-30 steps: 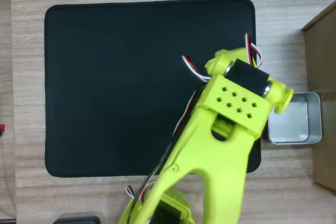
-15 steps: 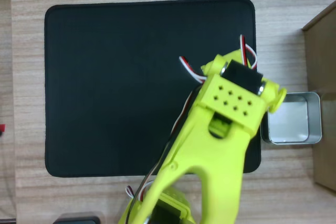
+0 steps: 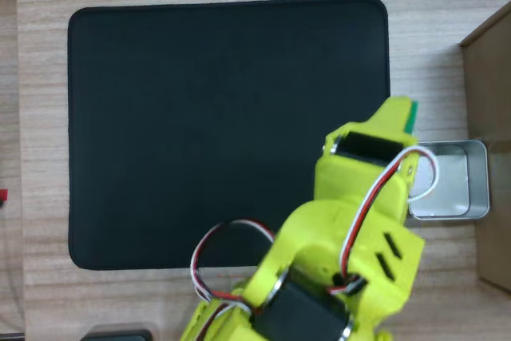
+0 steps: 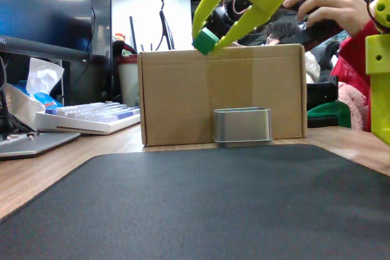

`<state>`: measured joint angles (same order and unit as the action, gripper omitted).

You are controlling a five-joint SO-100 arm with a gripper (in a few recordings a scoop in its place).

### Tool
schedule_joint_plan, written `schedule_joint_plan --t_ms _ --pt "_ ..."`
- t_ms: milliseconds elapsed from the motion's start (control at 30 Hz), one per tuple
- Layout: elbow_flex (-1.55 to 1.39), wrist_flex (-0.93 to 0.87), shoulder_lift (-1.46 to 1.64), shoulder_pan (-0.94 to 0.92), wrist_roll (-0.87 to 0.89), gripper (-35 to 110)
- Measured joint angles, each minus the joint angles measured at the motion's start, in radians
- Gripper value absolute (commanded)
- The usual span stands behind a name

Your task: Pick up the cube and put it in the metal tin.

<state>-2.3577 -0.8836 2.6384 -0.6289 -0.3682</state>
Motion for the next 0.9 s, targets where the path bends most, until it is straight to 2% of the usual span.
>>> schedule_joint_plan --t_ms 167,300,467,633,733,900 --pt "-0.003 0.072 0.107 -0.170 -0.067 0" --pt "-0.037 0.181 0.006 -0.219 -0.236 0" --pt "-0.066 0.193 -0.160 -0.198 -0.522 0" --pt "-0.087 0.322 -0.296 -0.287 -0.634 0" --pt "-0.091 0.331 -0.348 -0.296 -0.696 0" --pt "-0.106 0.331 -0.368 -0.305 -0.744 18"
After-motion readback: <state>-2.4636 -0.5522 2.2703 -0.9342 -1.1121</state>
